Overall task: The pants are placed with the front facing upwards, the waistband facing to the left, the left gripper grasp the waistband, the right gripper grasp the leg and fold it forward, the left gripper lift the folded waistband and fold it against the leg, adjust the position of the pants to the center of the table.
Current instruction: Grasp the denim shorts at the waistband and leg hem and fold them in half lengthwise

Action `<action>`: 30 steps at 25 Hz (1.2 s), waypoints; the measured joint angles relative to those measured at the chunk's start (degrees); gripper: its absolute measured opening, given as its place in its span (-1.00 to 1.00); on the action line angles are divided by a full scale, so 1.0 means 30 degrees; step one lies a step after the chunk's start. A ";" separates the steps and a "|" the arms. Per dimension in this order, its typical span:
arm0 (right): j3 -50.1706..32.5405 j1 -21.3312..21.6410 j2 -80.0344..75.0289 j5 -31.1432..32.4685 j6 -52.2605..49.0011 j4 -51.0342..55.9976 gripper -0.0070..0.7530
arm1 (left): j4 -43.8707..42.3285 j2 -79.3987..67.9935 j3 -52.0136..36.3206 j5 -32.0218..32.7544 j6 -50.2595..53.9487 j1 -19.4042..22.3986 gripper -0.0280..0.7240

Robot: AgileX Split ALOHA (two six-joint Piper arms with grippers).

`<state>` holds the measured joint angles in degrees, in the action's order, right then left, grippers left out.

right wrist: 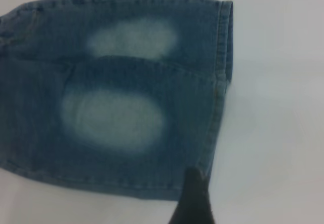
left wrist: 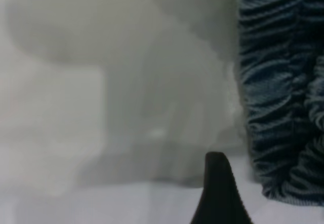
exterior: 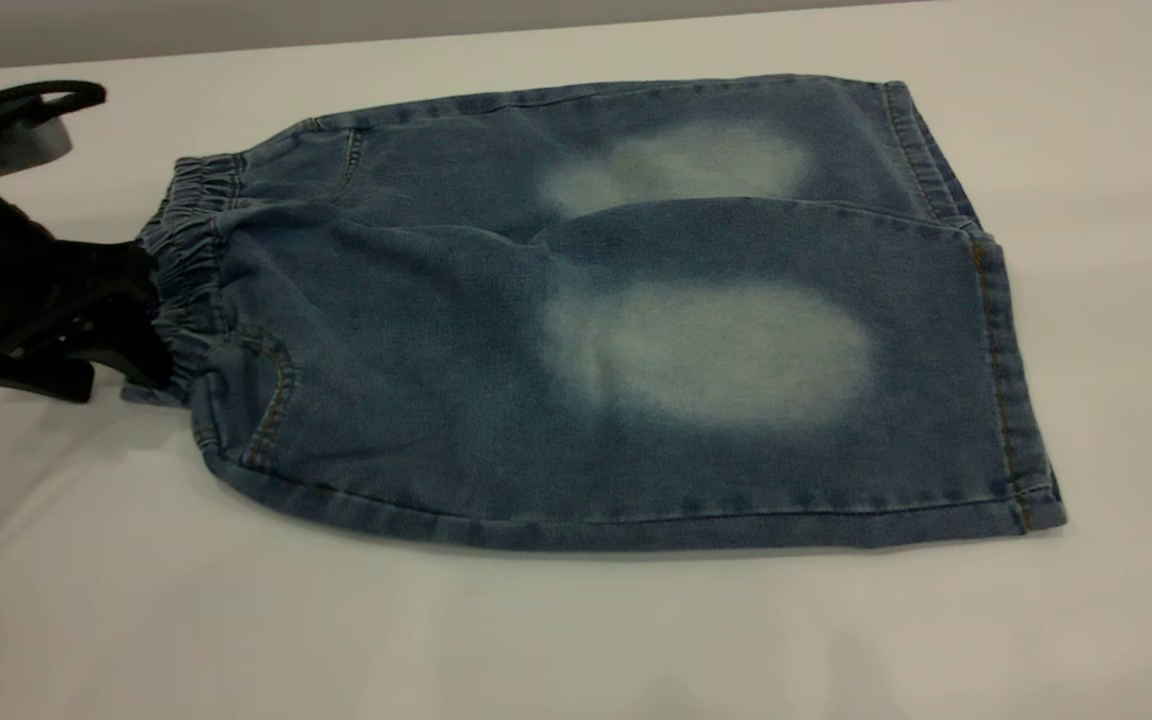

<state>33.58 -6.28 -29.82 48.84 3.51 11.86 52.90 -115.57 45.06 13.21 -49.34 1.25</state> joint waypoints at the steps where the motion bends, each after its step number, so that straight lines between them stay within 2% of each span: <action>1: 0.0000 0.0000 0.0000 0.0068 0.0000 0.0000 0.37 | 0.0098 0.0000 0.0000 -0.0145 0.0000 -0.0125 0.23; 3: 0.0000 0.0000 0.0000 0.0207 0.0000 0.0000 0.37 | 0.0092 0.0000 0.0019 -0.0190 0.0000 -0.0173 0.20; 6: 0.0000 0.0000 0.0000 0.0357 0.0000 0.0000 0.37 | 0.0092 0.0000 0.0019 -0.0219 0.0000 -0.0173 0.06; 11: 0.0000 0.0000 0.0000 0.0357 0.0000 0.0000 0.37 | 0.0454 0.0000 0.0019 -0.0219 0.0099 -0.0173 -0.45; 16: 0.0000 0.0000 0.0000 0.0357 -0.0018 0.0000 0.37 | 0.0454 0.0000 0.0019 -0.0452 0.0099 -0.0173 -0.84; 25: -0.0041 0.0000 -0.0664 -0.0566 -0.0018 0.1201 0.37 | 0.0346 0.1575 0.0019 0.1471 0.0218 -0.0156 -0.89; 30: -0.0813 0.0000 -0.2414 -0.1783 0.0136 0.1625 0.37 | -0.0216 0.3281 0.0019 0.2636 0.0218 -0.0116 -0.89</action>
<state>31.14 -6.28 -37.07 43.49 3.91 16.74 52.26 -105.72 45.12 21.12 -48.69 0.91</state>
